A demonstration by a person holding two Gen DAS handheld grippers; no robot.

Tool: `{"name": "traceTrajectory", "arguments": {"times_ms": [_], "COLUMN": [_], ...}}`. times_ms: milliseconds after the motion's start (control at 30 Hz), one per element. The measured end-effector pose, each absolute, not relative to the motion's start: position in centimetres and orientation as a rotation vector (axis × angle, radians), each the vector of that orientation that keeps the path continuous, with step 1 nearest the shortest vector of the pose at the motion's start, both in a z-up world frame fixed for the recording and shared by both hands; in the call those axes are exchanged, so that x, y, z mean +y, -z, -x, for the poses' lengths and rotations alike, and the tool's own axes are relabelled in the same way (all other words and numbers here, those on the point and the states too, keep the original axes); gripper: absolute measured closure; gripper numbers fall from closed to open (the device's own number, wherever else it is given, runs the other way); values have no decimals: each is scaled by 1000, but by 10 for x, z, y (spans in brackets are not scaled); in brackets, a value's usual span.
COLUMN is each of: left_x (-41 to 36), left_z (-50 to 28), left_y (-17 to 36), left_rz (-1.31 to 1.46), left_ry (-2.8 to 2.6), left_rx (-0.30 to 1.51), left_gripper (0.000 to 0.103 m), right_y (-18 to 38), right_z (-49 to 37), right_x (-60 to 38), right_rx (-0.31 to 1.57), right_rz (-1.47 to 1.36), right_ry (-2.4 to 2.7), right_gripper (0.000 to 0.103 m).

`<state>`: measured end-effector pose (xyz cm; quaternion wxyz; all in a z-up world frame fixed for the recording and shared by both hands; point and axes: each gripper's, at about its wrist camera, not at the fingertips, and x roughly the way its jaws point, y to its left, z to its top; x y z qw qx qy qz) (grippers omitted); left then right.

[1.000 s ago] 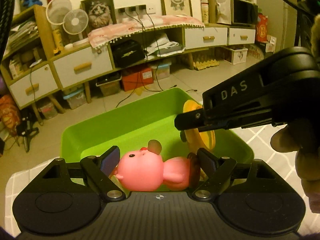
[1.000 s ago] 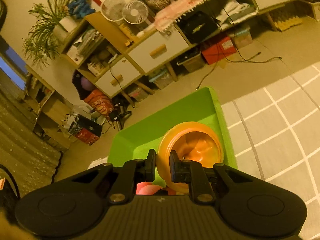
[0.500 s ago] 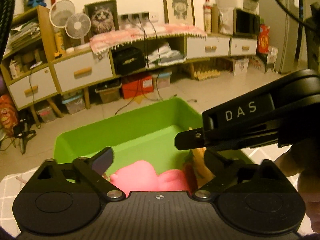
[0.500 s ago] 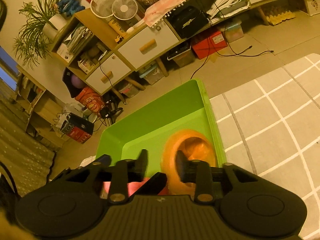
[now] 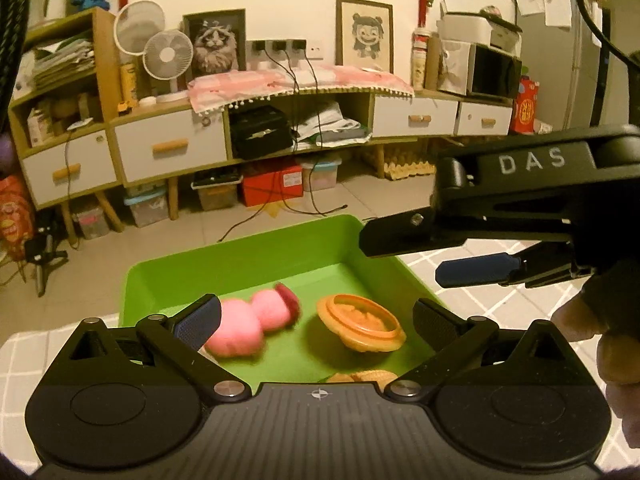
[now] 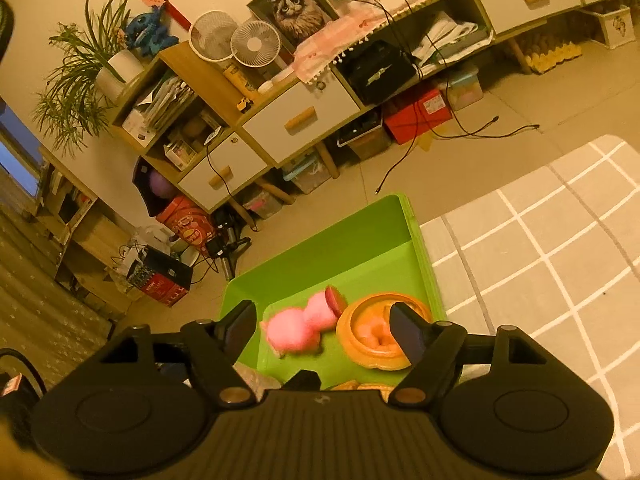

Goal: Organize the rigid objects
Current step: 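Open both tools to release the pumpkin and pig into the bin, then withdraw both tools from the bin toward the remaining toys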

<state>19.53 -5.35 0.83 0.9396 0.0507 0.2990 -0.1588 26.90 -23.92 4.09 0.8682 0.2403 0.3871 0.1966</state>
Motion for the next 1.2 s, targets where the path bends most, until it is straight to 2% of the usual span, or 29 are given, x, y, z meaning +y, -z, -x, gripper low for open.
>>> {"name": "traceTrajectory", "arguments": {"times_ms": [667, 1200], "left_x": [-19, -3], "left_z": [-138, -97], "left_y": [-58, -55], "left_rz": [-27, -1], "left_ry": [277, 271], "left_rx": [564, 655], "left_gripper": [2, 2], "right_y": [-97, -101], "right_z": [-192, -133], "right_x": [-234, -242], "right_rx": [736, 750], "right_rz": [-475, -383], "right_ry": [-448, -455], "right_gripper": [49, 44]}}
